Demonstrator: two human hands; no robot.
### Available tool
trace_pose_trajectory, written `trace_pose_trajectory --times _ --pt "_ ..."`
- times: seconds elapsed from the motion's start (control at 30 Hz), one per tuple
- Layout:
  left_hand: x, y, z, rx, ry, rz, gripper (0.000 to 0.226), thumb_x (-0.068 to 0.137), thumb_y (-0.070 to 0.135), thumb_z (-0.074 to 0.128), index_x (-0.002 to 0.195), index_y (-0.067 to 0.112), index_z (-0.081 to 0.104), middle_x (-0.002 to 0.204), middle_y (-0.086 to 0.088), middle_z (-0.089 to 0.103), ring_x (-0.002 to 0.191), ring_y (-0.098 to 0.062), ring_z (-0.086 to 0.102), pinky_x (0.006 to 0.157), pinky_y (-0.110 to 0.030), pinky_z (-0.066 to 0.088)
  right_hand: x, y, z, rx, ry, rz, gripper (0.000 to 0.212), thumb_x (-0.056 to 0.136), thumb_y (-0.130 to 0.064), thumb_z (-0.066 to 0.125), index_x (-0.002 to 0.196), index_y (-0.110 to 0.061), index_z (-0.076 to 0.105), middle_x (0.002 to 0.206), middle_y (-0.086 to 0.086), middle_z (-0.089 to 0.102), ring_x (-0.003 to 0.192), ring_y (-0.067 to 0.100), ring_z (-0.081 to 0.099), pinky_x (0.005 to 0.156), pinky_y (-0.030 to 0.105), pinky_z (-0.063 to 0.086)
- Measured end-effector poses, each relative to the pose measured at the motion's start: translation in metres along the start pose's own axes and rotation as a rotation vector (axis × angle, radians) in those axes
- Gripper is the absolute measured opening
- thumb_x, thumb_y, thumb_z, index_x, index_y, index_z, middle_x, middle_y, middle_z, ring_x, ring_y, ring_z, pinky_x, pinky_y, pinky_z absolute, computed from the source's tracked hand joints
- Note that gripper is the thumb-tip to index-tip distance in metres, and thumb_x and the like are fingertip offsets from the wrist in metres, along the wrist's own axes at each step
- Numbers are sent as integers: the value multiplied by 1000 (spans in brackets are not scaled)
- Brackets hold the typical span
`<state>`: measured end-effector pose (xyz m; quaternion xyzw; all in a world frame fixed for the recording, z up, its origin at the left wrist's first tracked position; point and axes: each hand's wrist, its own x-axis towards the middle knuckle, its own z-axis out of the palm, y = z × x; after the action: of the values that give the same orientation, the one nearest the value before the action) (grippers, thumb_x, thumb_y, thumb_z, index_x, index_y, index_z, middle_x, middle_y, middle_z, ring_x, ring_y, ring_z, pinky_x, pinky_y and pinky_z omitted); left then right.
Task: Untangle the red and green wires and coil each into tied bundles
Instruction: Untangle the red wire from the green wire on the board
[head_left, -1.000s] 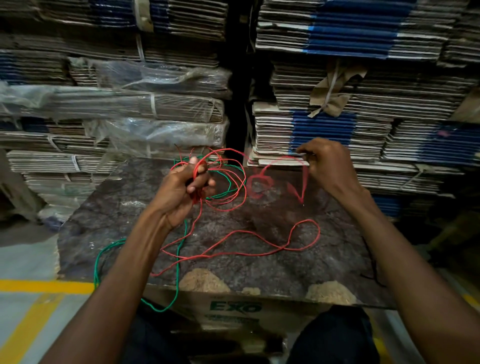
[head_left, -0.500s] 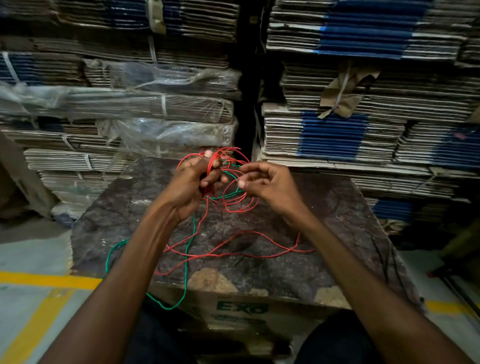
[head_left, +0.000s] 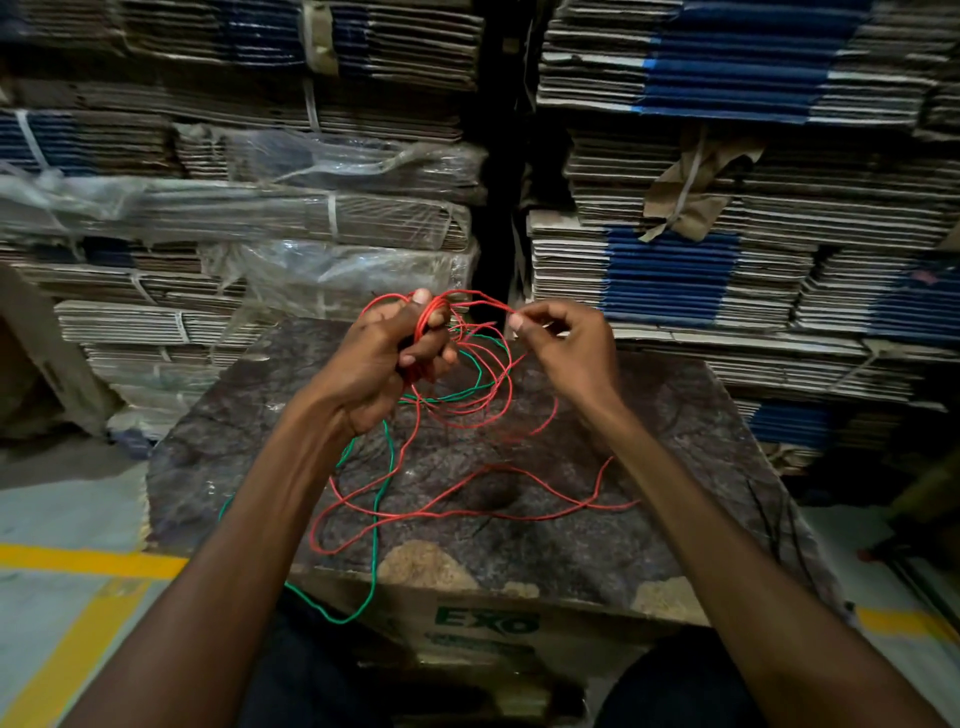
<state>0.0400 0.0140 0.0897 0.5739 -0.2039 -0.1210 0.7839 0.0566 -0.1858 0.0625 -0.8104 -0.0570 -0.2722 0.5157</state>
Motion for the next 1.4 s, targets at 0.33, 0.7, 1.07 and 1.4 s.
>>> trace_pose_trajectory --times 0.33,0.7,1.07,1.4 --pt "3 3 3 -82 5 -8 30 101 30 35 77 16 46 43 8 31 57 -12 50 105 -57 31 4 -13 -24 195 -37 30 18 81 -4 74 79 -21 69 74 -4 68 68 12 60 71 36 53" --pt "3 3 -18 -206 118 -29 25 96 31 40 75 20 47 43 9 30 55 -9 46 77 -38 57 18 29 -55 428 193 487 13 87 -1 65 89 -11 57 68 5 61 45 7 54 43 20 50" --pt "9 -10 -6 -49 128 -60 33 104 28 31 77 18 45 42 9 31 53 -9 47 82 -41 50 10 51 -35 -26 -25 277 9 83 -25 71 76 -29 74 75 -7 72 68 10 63 67 39 56" --pt "5 -8 8 -72 6 -83 32 104 27 33 76 15 46 45 7 27 50 -12 41 90 -47 49 -4 4 18 216 -243 56 34 81 8 69 112 -6 65 91 -5 65 68 -10 60 72 10 49"
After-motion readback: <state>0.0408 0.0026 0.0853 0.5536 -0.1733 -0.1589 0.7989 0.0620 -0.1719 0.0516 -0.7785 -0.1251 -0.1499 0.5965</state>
